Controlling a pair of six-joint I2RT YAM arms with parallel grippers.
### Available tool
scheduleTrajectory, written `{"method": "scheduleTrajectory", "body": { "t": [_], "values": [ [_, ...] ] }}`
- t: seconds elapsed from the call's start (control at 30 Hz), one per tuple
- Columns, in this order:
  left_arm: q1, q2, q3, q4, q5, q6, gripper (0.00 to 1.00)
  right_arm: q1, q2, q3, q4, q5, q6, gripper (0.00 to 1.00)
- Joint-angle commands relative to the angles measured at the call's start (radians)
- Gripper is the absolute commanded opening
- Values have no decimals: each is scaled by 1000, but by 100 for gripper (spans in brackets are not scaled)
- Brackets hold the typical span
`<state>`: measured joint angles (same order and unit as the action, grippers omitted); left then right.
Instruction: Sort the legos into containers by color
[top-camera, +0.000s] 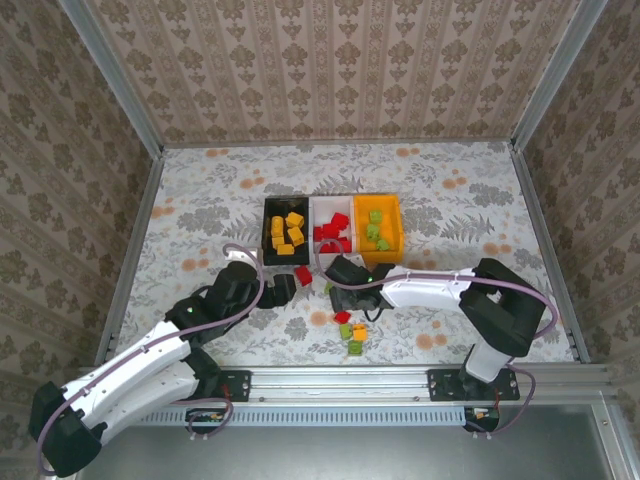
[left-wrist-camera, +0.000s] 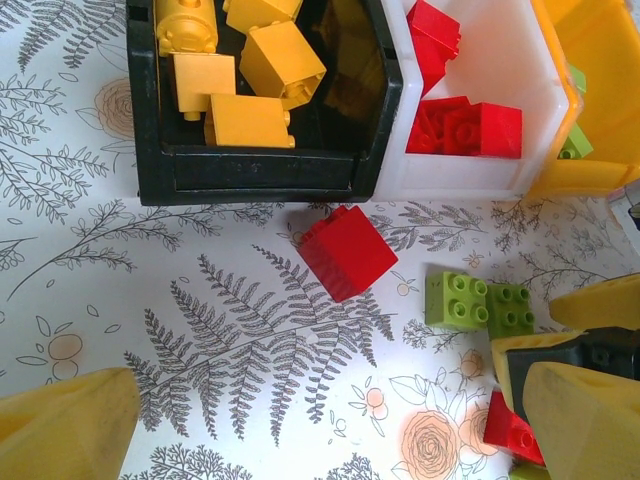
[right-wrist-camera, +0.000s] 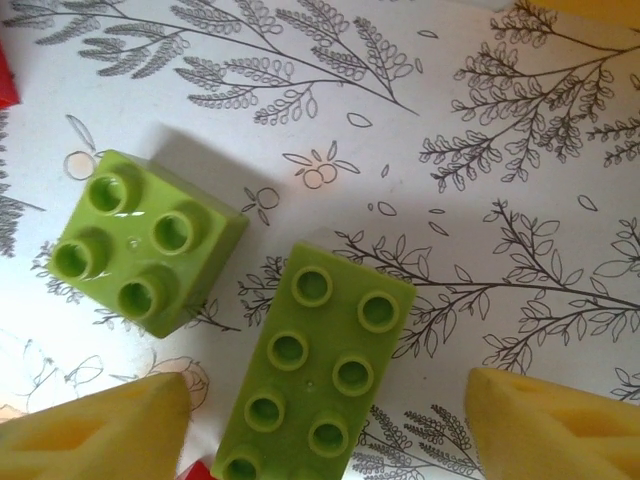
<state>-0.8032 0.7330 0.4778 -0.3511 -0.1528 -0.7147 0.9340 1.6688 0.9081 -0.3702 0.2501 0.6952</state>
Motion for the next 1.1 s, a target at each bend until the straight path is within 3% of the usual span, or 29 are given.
{"method": "scheduleTrajectory", "body": {
  "t": [0.0,0.2,0.47,0.8,1.07],
  "values": [
    [6,-6,-10,11,13,-4,100,-7,38,23,-59,59,28,65],
    [10,-14,-12,4,15,-2,100,-37,20,-33,-91,74,41,57],
    [18,-14,-12,5,19,-2,100,-87,-37,-50,-35,-5,-36,60],
    [23,-5,-7,8,31,-1,100,-89,56,-5,-72,-61,-46,43],
    [25,-2,2,6,36,9,100,-115,-54,-38,-42,-60,-82,31]
  ]
}}
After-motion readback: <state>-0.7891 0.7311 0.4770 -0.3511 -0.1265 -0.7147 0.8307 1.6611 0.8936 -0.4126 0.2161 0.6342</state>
